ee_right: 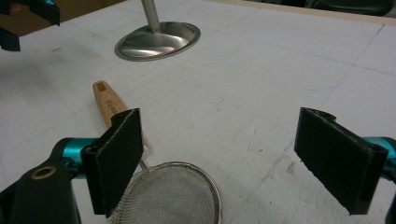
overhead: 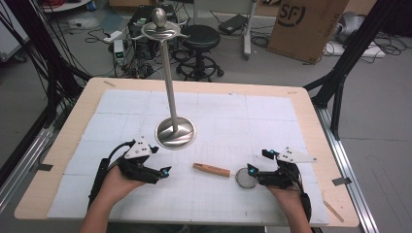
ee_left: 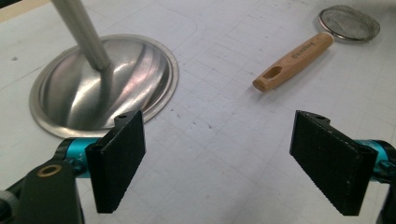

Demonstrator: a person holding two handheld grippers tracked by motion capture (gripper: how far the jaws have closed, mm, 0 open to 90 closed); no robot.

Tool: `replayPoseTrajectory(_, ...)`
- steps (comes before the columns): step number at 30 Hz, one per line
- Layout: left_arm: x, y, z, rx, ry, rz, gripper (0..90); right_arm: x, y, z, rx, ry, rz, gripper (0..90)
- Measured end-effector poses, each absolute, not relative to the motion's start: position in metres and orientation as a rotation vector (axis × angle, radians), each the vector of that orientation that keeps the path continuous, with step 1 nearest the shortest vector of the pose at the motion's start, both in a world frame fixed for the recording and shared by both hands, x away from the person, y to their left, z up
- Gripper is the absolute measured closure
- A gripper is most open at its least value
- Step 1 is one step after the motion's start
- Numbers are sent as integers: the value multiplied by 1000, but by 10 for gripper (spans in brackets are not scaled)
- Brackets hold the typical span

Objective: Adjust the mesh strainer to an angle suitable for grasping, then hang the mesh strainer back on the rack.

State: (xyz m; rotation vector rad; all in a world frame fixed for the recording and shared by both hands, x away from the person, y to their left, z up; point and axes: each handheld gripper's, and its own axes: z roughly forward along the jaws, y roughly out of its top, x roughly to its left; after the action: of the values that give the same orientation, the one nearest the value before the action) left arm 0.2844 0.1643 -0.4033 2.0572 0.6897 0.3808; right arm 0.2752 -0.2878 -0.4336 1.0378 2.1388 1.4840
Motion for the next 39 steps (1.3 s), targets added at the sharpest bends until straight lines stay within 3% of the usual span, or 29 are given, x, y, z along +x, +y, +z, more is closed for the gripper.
replayPoseTrajectory(4,285,173,-400,2023,714,396,135,276,-287,-434,1032,2142,1479,147)
replayPoseTrajectory(12,290,190,-401,1968,755,369,135,277,-286,-435,1046,2141,1472,147)
replayPoseTrajectory(23,287,192,-400,1894,669,385,135,277,-283,-436,1036,2155,1462,147)
replayPoseTrajectory(39,289,194,-401,1902,689,392,134,275,-283,-434,1032,2149,1480,147)
